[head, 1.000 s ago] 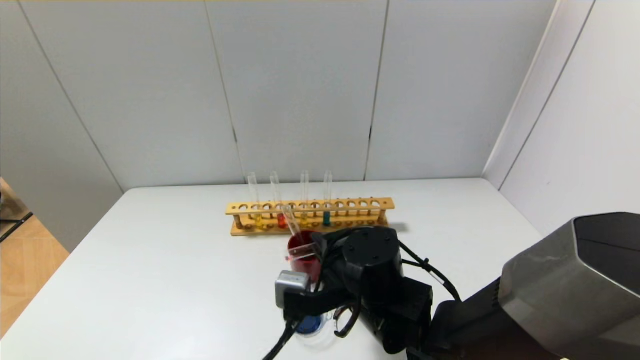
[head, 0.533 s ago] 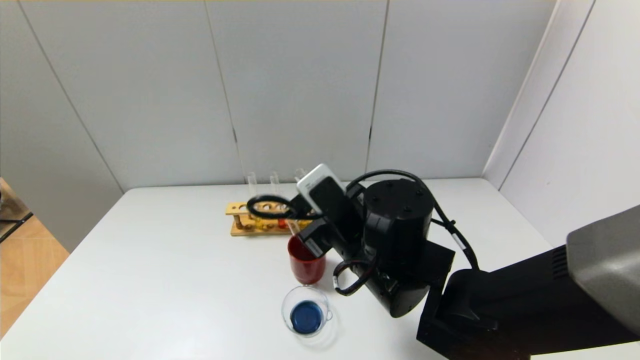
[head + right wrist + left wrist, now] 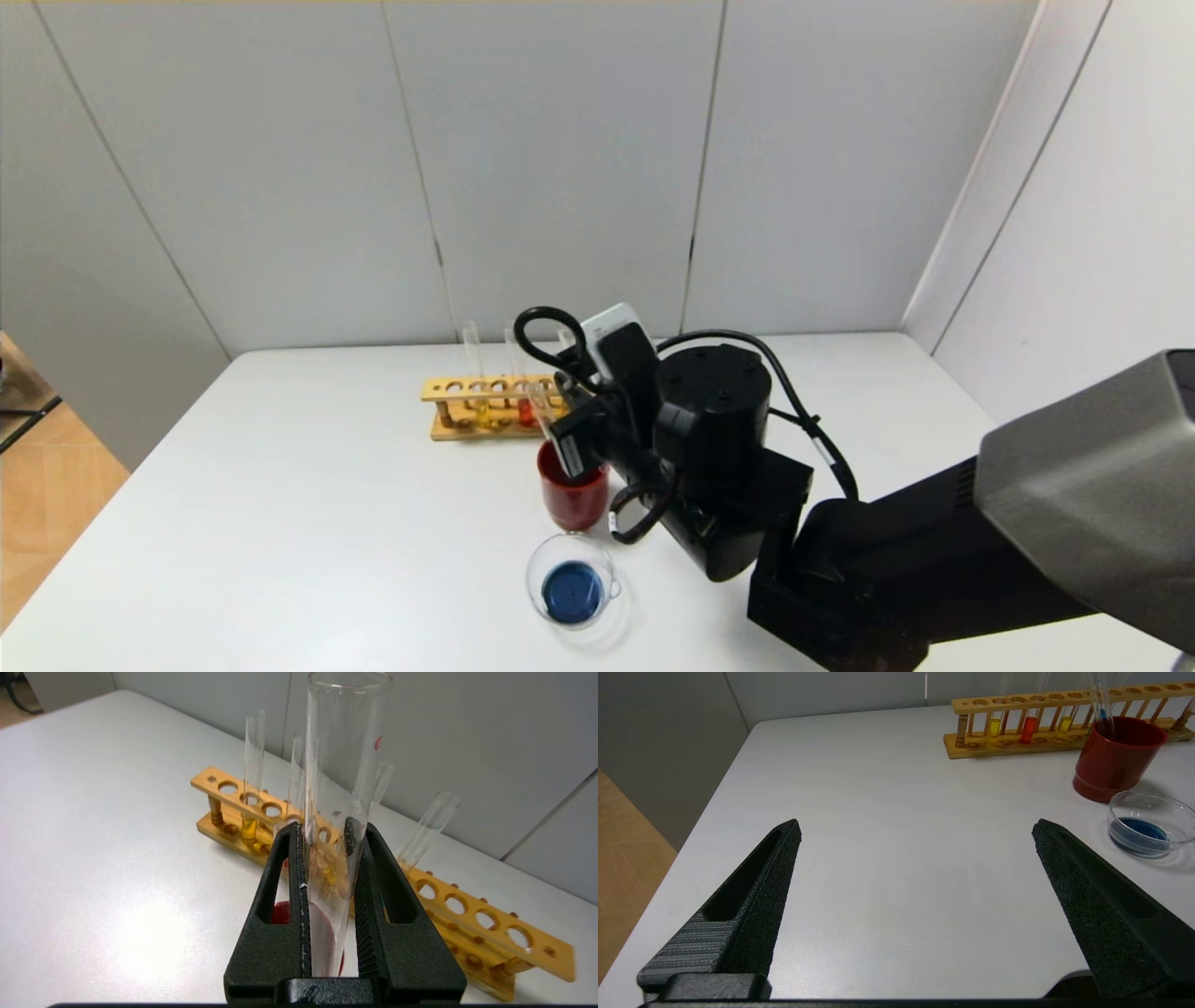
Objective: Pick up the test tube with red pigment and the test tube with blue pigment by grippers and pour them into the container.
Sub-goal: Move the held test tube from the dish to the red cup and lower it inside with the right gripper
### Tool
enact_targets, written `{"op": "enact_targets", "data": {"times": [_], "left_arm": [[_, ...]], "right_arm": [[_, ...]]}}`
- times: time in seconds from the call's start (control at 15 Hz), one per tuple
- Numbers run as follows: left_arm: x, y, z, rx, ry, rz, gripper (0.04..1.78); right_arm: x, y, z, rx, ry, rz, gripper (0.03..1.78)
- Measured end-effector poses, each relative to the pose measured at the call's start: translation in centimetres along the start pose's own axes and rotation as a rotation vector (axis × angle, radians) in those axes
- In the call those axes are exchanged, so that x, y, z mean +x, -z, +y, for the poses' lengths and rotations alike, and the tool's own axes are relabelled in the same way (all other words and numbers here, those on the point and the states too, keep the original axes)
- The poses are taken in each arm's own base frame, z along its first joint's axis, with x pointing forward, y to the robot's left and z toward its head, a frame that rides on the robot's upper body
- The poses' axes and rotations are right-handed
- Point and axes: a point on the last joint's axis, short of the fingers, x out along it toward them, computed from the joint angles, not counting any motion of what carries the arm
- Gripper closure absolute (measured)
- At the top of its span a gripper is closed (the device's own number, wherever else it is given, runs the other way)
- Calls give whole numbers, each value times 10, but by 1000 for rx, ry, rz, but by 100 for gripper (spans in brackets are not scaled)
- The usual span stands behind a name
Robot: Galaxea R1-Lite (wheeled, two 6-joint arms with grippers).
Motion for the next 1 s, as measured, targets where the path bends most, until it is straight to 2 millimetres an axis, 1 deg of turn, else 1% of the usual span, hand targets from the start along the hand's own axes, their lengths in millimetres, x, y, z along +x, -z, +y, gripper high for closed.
{"op": "enact_targets", "data": {"times": [0.4,0.6,0.8,1.0], "left_arm": [[0,0,0,-1,0,0,7],[0,0,0,-1,0,0,7],[0,0,0,-1,0,0,7],[0,0,0,-1,0,0,7]], "right_arm": [[31,23,5,-13,-43,15,146],[45,32,3,-19,-41,20,146],[53,43,-4,-23,-64,32,146],[56,54,-7,-27,-59,58,146]]}}
